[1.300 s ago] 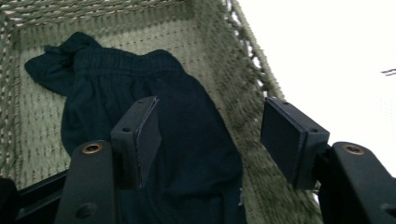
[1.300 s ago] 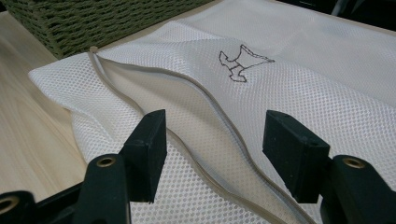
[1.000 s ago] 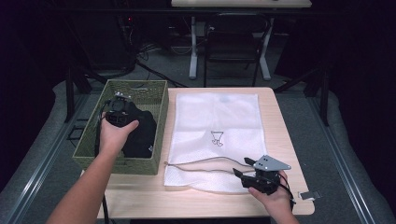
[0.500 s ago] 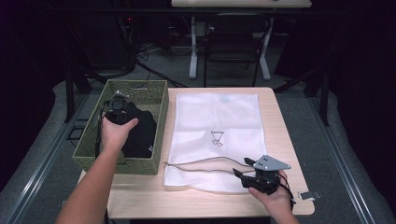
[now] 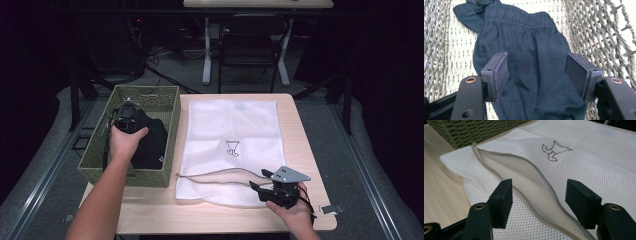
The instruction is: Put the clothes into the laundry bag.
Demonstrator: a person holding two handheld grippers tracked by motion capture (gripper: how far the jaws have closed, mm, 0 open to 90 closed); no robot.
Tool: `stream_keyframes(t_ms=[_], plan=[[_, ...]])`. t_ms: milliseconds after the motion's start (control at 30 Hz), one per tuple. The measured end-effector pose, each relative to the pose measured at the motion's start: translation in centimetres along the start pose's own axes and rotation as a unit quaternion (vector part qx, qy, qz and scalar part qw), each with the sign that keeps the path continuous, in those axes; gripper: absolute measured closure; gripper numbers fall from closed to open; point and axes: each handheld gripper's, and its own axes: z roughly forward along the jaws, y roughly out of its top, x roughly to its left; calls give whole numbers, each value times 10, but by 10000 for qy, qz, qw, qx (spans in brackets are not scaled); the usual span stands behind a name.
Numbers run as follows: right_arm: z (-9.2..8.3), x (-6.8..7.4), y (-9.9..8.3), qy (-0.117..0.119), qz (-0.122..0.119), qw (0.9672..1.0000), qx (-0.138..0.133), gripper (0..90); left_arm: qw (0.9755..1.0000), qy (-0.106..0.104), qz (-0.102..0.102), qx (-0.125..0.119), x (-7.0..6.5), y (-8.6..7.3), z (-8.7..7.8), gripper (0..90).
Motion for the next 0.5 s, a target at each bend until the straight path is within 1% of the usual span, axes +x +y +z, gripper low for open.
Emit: stream_keyframes(t_ms=[233,333,433,500], plan=[[0,0,0,10,42,10000,16,384,9999,-26,-20,146,2,1,6,350],[-1,0,0,22,50,10000,32,384,9998,0,16,212,1,0,10,350],[0,0,0,28,47,10000,42,385,9997,-39,28,248,0,1,13,350],[-1,0,0,27,48,10000,41,384,9997,-34,-5,252,-1,1,15,350]])
